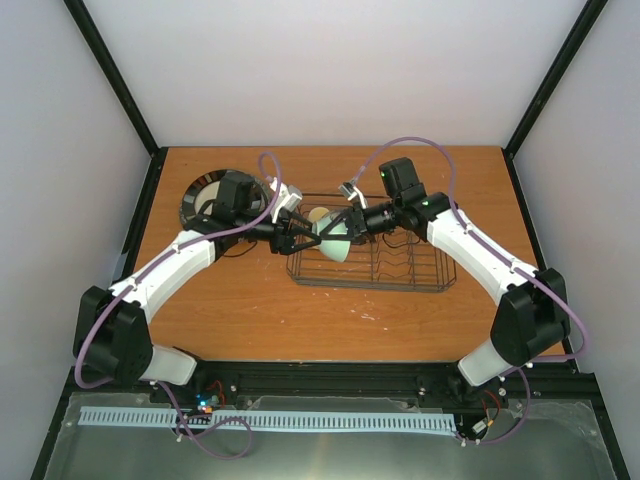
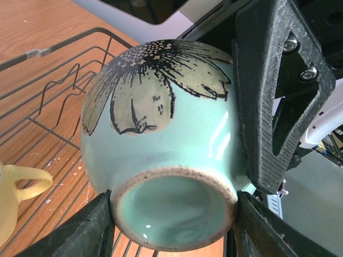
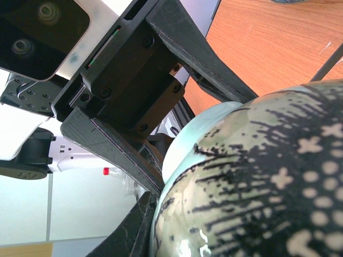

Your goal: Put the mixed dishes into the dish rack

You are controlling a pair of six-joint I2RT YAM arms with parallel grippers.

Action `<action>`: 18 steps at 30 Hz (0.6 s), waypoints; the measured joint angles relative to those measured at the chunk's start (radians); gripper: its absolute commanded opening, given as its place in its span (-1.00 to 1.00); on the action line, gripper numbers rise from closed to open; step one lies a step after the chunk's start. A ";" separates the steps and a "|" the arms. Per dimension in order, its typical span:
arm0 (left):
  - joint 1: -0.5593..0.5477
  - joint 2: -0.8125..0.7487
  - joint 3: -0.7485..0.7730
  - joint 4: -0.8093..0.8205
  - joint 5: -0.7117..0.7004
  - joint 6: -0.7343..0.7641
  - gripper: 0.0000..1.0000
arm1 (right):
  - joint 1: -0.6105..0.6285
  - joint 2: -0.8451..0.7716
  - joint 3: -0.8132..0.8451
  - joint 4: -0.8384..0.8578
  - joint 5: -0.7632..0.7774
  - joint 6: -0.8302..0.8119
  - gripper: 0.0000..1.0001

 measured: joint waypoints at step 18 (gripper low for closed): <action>-0.020 -0.039 0.057 -0.170 -0.159 0.090 -0.99 | 0.007 0.021 0.000 0.004 0.008 -0.089 -0.40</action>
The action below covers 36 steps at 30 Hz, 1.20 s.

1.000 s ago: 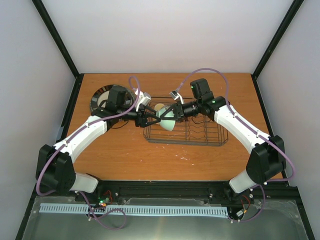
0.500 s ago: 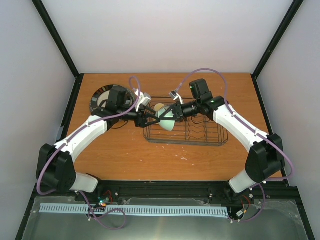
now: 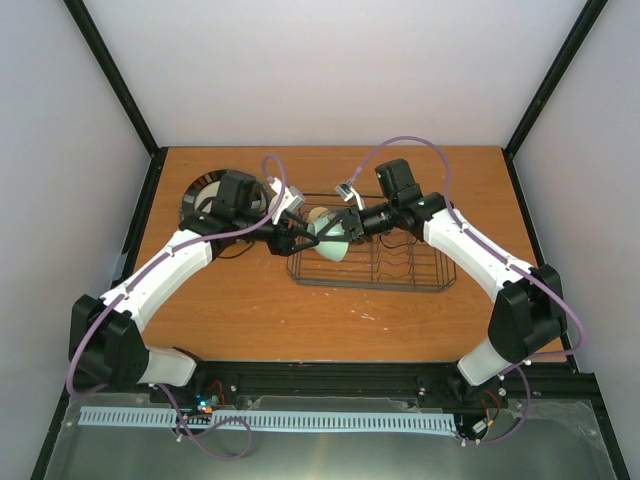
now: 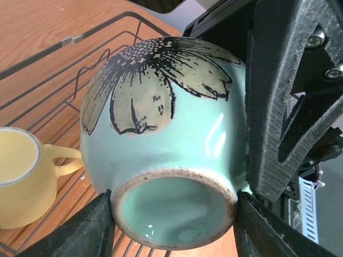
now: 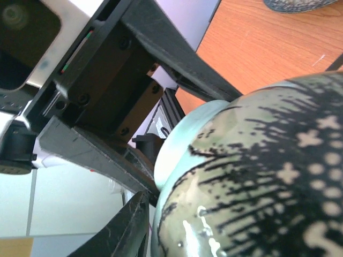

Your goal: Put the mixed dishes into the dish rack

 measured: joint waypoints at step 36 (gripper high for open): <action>-0.168 0.216 0.206 -0.288 -0.399 0.097 -0.99 | -0.179 -0.180 -0.034 -0.270 0.560 -0.155 -0.28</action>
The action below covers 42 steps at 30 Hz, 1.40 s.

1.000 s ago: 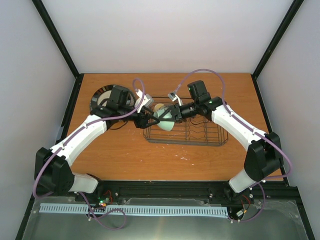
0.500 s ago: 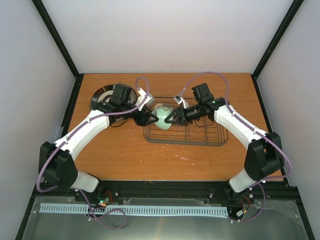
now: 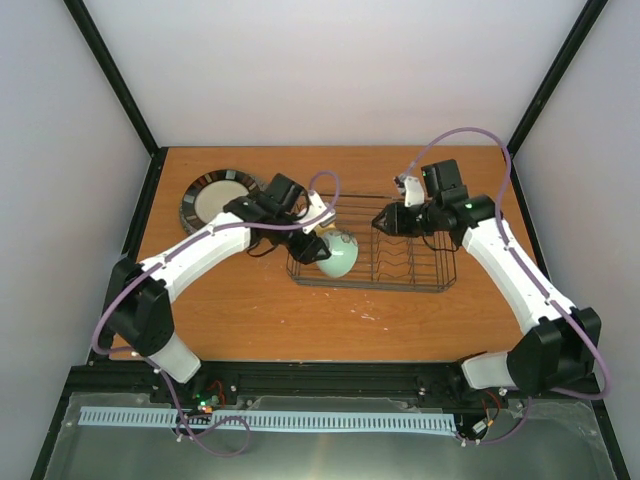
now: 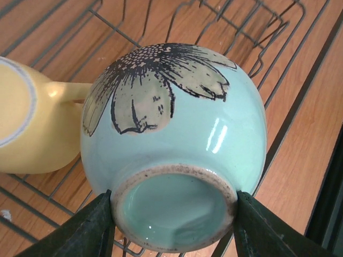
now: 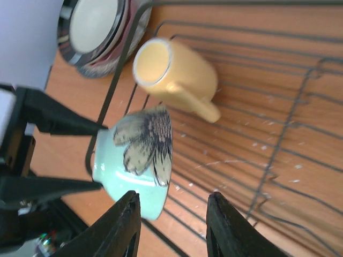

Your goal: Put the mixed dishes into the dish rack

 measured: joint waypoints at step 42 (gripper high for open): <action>-0.227 0.341 0.229 -0.128 -0.423 0.042 0.11 | -0.019 -0.047 -0.004 -0.037 0.194 -0.052 -0.28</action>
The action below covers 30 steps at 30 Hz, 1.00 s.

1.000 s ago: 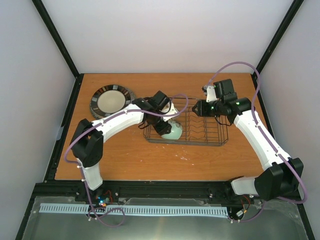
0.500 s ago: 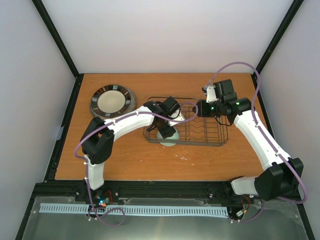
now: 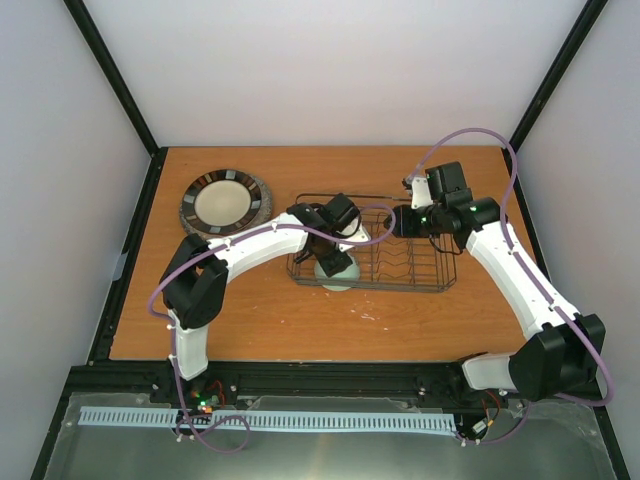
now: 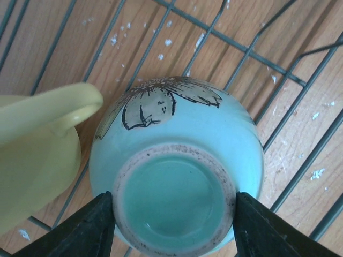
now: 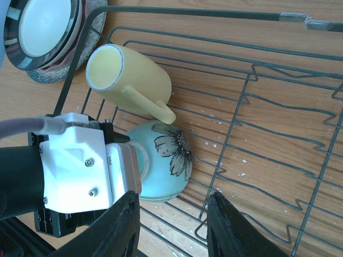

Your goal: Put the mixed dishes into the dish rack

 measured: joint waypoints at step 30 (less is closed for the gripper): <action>0.000 -0.005 -0.022 0.167 -0.005 -0.005 0.99 | -0.005 0.000 -0.023 0.010 -0.005 -0.014 -0.27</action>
